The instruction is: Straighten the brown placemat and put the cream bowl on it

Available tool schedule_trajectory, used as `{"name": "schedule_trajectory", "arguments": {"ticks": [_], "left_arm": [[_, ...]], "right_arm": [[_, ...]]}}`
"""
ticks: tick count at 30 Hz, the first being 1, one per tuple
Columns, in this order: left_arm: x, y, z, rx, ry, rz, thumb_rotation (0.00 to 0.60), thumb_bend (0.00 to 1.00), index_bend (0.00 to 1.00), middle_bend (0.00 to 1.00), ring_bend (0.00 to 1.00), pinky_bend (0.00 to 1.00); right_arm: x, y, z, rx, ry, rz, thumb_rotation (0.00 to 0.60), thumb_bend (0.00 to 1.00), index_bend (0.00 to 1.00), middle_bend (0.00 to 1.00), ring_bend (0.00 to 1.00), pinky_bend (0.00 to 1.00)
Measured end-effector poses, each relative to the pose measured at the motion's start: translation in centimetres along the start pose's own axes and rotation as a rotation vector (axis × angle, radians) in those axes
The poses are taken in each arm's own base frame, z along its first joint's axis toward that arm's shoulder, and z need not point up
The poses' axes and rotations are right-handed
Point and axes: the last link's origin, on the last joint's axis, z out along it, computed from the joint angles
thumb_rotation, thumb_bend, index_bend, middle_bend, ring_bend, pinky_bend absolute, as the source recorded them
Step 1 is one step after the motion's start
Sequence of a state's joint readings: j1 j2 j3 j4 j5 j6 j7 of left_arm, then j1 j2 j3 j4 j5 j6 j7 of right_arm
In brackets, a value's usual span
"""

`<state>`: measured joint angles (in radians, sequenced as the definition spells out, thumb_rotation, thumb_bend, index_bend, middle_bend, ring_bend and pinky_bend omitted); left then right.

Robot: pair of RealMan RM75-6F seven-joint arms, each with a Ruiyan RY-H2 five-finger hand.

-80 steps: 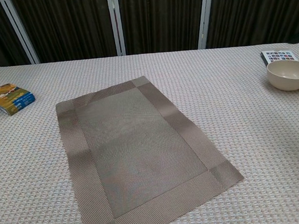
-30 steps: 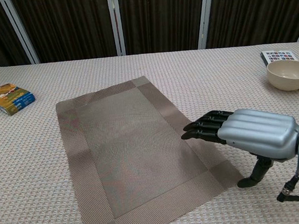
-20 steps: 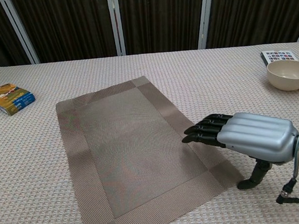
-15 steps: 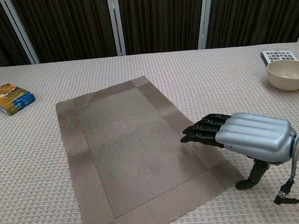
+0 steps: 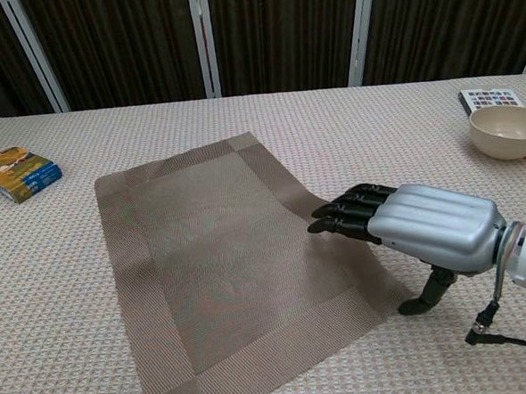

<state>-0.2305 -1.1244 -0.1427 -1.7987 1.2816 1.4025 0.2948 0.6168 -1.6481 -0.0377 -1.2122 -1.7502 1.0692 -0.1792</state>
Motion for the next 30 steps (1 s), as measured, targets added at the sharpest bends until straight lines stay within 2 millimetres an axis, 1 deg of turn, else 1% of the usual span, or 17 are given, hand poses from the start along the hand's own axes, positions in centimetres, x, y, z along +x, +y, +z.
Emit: {"name": "schedule_trajectory", "arguments": {"ticks": [5,9,14,20,26,28,30], "left_arm": [[0.0,0.0,0.0,-0.003,-0.002,-0.002,0.6,0.0,0.0,0.0,0.0,0.0],[0.0,0.1,0.0,-0.004,-0.003,-0.003,0.6,0.0,0.0,0.0,0.0,0.0],[0.0,0.1,-0.1,-0.005,-0.003,-0.003,0.6,0.0,0.0,0.0,0.0,0.0],[-0.1,0.1,-0.1,-0.007,-0.005,-0.006,0.6,0.0,0.0,0.0,0.0,0.0],[-0.1,0.2,-0.1,-0.01,-0.007,-0.006,0.6,0.0,0.0,0.0,0.0,0.0],[-0.1,0.2,-0.1,-0.011,-0.007,-0.007,0.6,0.0,0.0,0.0,0.0,0.0],[-0.1,0.2,-0.1,-0.011,-0.006,-0.008,0.6,0.0,0.0,0.0,0.0,0.0]], "right_arm": [[-0.6,0.3,-0.1,0.012,0.012,-0.036,0.6,0.07,0.09,0.0,0.0,0.0],[-1.1,0.7,-0.2,0.024,0.033,-0.066,0.6,0.16,0.1,0.0,0.0,0.0],[-1.4,0.9,-0.1,0.026,0.071,-0.059,0.6,0.23,0.1,0.0,0.0,0.0],[-1.7,1.1,0.1,0.02,0.093,-0.043,0.6,0.28,0.1,0.0,0.0,0.0],[-1.8,1.3,0.1,0.018,0.105,-0.031,0.6,0.3,0.11,0.0,0.0,0.0],[-1.9,1.3,0.1,0.019,0.106,-0.03,0.6,0.32,0.11,0.0,0.0,0.0],[-1.9,1.2,0.2,0.019,0.109,-0.028,0.6,0.38,0.12,0.0,0.0,0.0]]}}
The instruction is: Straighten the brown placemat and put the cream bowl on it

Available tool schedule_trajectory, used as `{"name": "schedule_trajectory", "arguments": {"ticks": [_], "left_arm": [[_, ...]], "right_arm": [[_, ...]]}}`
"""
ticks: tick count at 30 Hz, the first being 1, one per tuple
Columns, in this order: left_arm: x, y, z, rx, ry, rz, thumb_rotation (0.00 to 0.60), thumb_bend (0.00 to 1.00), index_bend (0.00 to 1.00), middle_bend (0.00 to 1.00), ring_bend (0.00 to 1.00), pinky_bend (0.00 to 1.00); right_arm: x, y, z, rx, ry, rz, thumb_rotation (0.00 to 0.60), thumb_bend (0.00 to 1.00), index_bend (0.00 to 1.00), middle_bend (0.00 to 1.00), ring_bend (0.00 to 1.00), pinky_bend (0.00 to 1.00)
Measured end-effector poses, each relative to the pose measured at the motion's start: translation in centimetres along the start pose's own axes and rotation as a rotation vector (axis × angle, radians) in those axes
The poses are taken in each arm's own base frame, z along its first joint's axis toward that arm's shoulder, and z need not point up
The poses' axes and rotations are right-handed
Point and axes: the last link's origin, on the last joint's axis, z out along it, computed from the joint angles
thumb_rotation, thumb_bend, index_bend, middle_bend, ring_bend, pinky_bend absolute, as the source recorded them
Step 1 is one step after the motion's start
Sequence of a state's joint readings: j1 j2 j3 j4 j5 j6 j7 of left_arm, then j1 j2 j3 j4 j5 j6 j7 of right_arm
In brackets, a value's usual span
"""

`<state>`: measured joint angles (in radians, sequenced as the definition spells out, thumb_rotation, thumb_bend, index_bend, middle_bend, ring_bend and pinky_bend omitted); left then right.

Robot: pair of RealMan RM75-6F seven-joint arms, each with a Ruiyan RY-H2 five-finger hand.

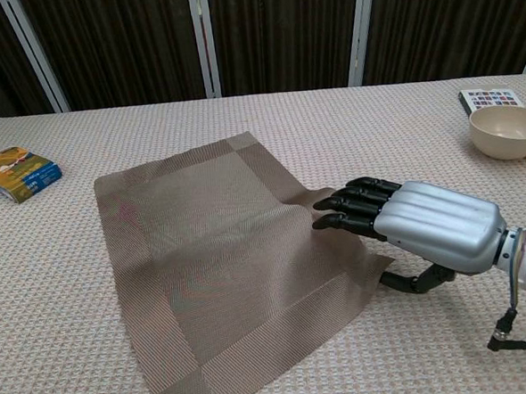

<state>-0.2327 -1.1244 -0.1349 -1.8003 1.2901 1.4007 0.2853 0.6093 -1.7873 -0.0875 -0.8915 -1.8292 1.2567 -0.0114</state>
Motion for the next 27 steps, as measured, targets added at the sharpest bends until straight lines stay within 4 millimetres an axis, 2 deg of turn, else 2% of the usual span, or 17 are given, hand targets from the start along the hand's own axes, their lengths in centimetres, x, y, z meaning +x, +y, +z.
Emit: {"name": "schedule_trajectory", "arguments": {"ticks": [6,13,27], "left_arm": [[-0.01,-0.02,-0.02,0.0,-0.002,0.0,0.6,0.0,0.0,0.0,0.0,0.0],[-0.09,0.04,0.02,-0.004,-0.005,0.001,0.6,0.0,0.0,0.0,0.0,0.0],[-0.18,0.12,0.02,-0.008,-0.009,0.003,0.6,0.0,0.0,0.0,0.0,0.0]], "right_arm": [[0.22,0.13,0.26,-0.008,0.015,0.003,0.6,0.43,0.13,0.0,0.0,0.0],[0.46,0.33,0.35,-0.015,0.024,0.005,0.6,0.45,0.15,0.0,0.0,0.0],[0.33,0.06,0.3,-0.008,0.022,0.006,0.6,0.5,0.39,0.0,0.0,0.0]]}}
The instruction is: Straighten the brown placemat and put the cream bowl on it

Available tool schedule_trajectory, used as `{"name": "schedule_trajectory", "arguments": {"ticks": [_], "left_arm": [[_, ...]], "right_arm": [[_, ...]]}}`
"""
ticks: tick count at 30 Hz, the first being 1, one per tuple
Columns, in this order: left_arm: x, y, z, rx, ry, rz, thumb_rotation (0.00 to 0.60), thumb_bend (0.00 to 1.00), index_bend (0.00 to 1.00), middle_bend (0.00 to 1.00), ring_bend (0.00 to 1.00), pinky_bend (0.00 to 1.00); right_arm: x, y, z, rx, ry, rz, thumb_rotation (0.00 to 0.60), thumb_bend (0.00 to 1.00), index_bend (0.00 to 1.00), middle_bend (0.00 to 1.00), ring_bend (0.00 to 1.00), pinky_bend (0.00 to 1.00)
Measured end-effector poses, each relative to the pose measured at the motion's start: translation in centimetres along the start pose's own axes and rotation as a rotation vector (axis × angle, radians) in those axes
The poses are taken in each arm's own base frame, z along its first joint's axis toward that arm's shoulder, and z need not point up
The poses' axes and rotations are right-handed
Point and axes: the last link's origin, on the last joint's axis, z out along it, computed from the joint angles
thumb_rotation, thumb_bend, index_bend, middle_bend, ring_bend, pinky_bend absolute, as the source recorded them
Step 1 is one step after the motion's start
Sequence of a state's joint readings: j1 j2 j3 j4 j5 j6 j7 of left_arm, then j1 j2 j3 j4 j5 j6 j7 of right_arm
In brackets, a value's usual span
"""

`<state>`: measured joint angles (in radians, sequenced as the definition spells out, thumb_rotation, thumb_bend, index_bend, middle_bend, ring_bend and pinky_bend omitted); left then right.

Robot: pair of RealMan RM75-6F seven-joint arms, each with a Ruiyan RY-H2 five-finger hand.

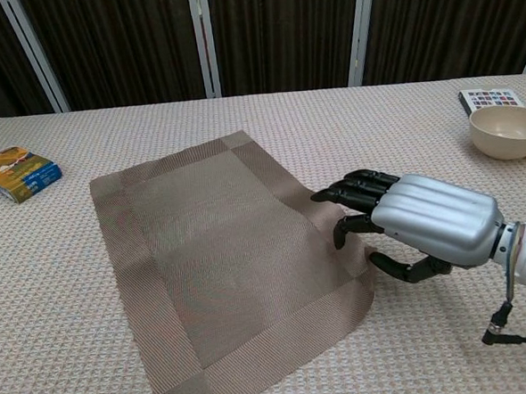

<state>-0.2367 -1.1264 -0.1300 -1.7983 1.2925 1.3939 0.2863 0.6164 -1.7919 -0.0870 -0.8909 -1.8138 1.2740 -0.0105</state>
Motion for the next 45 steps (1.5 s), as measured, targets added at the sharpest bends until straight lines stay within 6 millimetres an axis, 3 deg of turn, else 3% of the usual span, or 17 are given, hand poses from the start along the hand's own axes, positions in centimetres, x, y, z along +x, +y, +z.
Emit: {"name": "schedule_trajectory", "arguments": {"ticks": [4,7,11,14,32,40,45], "left_arm": [[0.0,0.0,0.0,0.0,0.001,-0.001,0.6,0.0,0.0,0.0,0.0,0.0],[0.0,0.0,0.0,0.001,0.0,-0.003,0.6,0.0,0.0,0.0,0.0,0.0],[-0.1,0.0,0.0,0.0,-0.003,-0.005,0.6,0.0,0.0,0.0,0.0,0.0],[-0.1,0.1,-0.1,-0.001,-0.007,-0.008,0.6,0.0,0.0,0.0,0.0,0.0],[-0.3,0.3,-0.2,-0.008,-0.017,-0.005,0.6,0.0,0.0,0.0,0.0,0.0],[-0.3,0.2,-0.1,-0.007,-0.017,-0.008,0.6,0.0,0.0,0.0,0.0,0.0],[-0.4,0.2,0.0,-0.007,-0.022,-0.01,0.6,0.0,0.0,0.0,0.0,0.0]], "right_arm": [[-0.2,0.0,-0.2,0.006,-0.011,-0.011,0.6,0.51,0.5,0.01,0.0,0.0],[-0.4,0.1,-0.5,0.009,-0.022,-0.015,0.6,0.53,0.52,0.01,0.0,0.0],[-0.5,0.1,-0.6,0.01,-0.024,-0.013,0.6,0.55,0.68,0.02,0.0,0.0],[-0.5,0.1,-0.7,0.012,-0.021,-0.011,0.6,0.56,0.73,0.02,0.0,0.0],[0.6,1.0,-3.4,0.043,0.01,-0.041,0.6,0.56,0.75,0.04,0.0,0.0],[3.3,4.4,-5.3,0.097,0.021,-0.217,0.6,0.55,0.75,0.06,0.0,0.0],[5.0,7.4,-4.9,0.124,0.015,-0.388,0.6,0.54,0.75,0.07,0.0,0.0]]}}
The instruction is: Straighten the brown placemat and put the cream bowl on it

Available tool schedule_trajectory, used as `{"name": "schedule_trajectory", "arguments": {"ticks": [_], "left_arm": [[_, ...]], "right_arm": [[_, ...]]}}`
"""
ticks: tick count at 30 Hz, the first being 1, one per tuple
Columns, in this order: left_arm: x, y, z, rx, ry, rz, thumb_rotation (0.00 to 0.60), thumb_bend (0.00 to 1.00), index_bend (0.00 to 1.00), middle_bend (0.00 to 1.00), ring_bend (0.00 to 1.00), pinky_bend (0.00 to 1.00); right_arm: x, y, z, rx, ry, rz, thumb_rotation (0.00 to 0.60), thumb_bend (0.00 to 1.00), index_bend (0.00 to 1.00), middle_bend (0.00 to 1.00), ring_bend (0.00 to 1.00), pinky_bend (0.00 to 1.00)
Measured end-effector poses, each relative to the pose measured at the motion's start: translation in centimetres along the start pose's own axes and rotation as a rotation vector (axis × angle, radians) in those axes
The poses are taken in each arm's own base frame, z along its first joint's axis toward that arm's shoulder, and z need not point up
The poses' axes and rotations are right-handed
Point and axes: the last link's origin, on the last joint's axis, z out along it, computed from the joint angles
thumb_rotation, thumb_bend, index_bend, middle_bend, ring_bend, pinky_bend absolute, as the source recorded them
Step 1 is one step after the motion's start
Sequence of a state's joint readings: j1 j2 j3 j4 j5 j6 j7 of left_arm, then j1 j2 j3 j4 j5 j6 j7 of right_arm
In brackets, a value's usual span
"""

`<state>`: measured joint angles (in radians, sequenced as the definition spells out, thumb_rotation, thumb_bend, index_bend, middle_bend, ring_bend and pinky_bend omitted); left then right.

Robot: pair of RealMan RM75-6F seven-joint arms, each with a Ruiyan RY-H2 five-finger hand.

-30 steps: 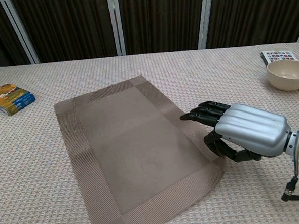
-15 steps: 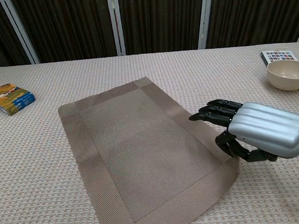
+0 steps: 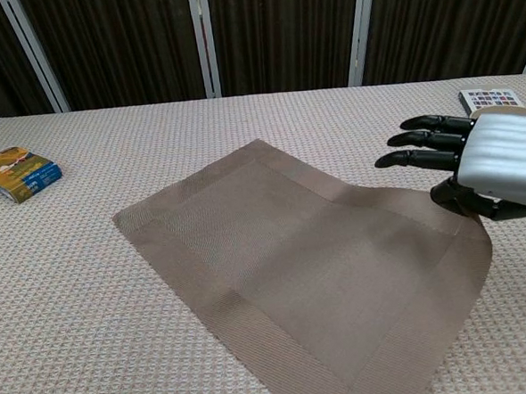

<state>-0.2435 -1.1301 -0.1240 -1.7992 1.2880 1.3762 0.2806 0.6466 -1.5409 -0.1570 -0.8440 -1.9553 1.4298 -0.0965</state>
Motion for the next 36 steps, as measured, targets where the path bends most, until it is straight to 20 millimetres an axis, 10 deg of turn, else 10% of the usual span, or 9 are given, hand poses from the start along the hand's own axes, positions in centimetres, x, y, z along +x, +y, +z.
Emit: {"name": "schedule_trajectory", "arguments": {"ticks": [14,19,26,36], "left_arm": [[-0.5,-0.2,0.2,0.008,-0.014,0.018,0.6,0.0,0.0,0.0,0.0,0.0],[-0.6,-0.3,0.2,0.013,-0.016,0.019,0.6,0.0,0.0,0.0,0.0,0.0],[-0.5,-0.3,0.0,0.005,-0.018,0.018,0.6,0.0,0.0,0.0,0.0,0.0],[-0.7,0.7,-0.2,-0.073,-0.028,0.02,0.6,0.0,0.0,0.0,0.0,0.0]], "right_arm": [[-0.3,7.7,4.3,0.011,-0.067,-0.386,0.6,0.47,0.75,0.06,0.0,0.0],[0.1,9.5,6.0,-0.001,-0.059,-0.507,0.6,0.1,0.01,0.01,0.0,0.0],[1.1,10.7,5.7,-0.165,0.019,-0.396,0.6,0.0,0.0,0.0,0.0,0.0],[2.3,10.6,0.1,-0.49,0.136,-0.084,0.6,0.0,0.0,0.0,0.0,0.0]]}}
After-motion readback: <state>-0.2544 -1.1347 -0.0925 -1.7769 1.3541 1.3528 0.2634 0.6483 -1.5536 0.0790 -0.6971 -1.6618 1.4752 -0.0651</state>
